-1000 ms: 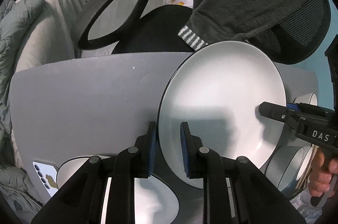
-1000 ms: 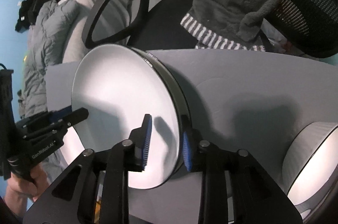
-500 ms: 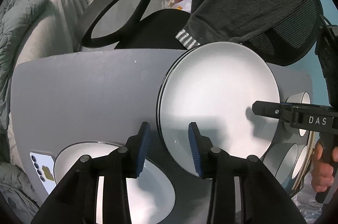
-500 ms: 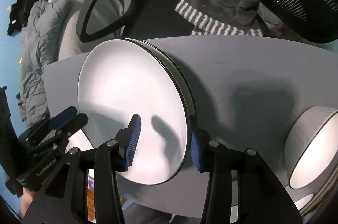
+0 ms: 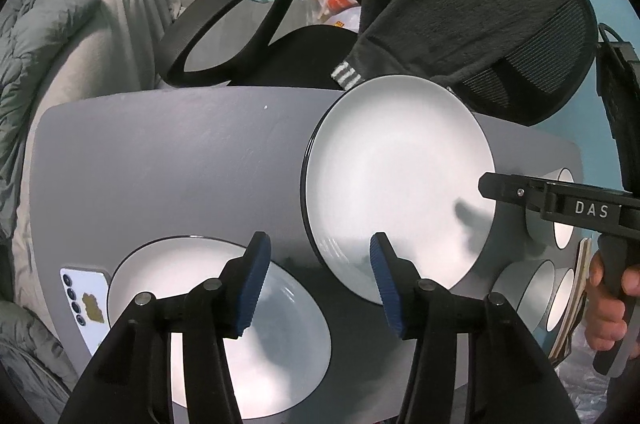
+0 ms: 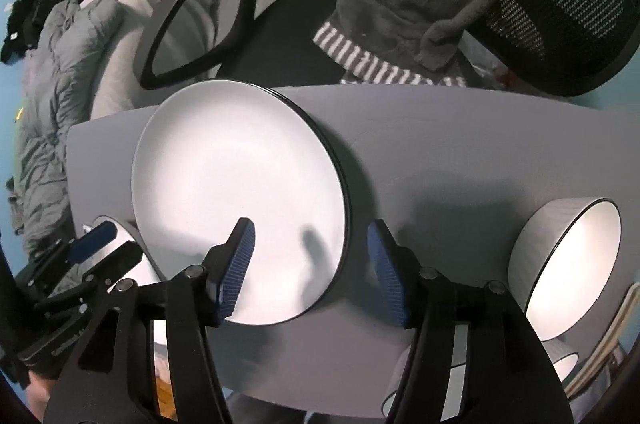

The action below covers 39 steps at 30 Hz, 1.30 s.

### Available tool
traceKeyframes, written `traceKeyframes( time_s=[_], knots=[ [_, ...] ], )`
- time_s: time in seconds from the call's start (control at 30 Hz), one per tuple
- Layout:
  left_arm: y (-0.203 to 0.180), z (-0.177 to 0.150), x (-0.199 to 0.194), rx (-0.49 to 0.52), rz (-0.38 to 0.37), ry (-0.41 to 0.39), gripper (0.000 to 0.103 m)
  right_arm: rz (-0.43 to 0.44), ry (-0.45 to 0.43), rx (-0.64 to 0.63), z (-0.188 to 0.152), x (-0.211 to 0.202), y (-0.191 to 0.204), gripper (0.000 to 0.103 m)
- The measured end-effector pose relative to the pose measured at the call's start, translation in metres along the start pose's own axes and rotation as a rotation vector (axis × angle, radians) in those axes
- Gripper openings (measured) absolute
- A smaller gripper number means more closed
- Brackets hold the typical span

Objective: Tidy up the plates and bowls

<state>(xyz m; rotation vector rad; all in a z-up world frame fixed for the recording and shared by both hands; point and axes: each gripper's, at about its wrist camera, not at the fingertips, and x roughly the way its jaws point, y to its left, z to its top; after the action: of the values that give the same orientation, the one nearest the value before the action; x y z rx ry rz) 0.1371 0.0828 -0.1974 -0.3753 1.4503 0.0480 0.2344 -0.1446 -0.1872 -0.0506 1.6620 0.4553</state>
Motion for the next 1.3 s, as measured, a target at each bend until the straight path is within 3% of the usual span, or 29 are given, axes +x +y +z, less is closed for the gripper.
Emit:
traceKeyframes(
  time_s=[0.17, 0.63, 0.9, 1.3],
  knots=[
    [0.003, -0.006, -0.014, 0.005, 0.009, -0.042, 0.062, -0.069, -0.044, -0.039, -0.007, -0.010, 0.008, 0.060],
    [0.014, -0.045, -0.060, 0.072, 0.061, -0.160, 0.067, -0.206, -0.168, -0.164, -0.042, -0.047, 0.047, 0.064],
    [0.024, -0.072, -0.079, 0.108, 0.093, -0.209, 0.067, -0.207, -0.190, -0.194, -0.063, -0.059, 0.071, 0.064],
    [0.056, -0.099, -0.091, 0.030, 0.087, -0.234, 0.067, -0.209, -0.213, -0.273, -0.095, -0.065, 0.109, 0.066]
  ],
)
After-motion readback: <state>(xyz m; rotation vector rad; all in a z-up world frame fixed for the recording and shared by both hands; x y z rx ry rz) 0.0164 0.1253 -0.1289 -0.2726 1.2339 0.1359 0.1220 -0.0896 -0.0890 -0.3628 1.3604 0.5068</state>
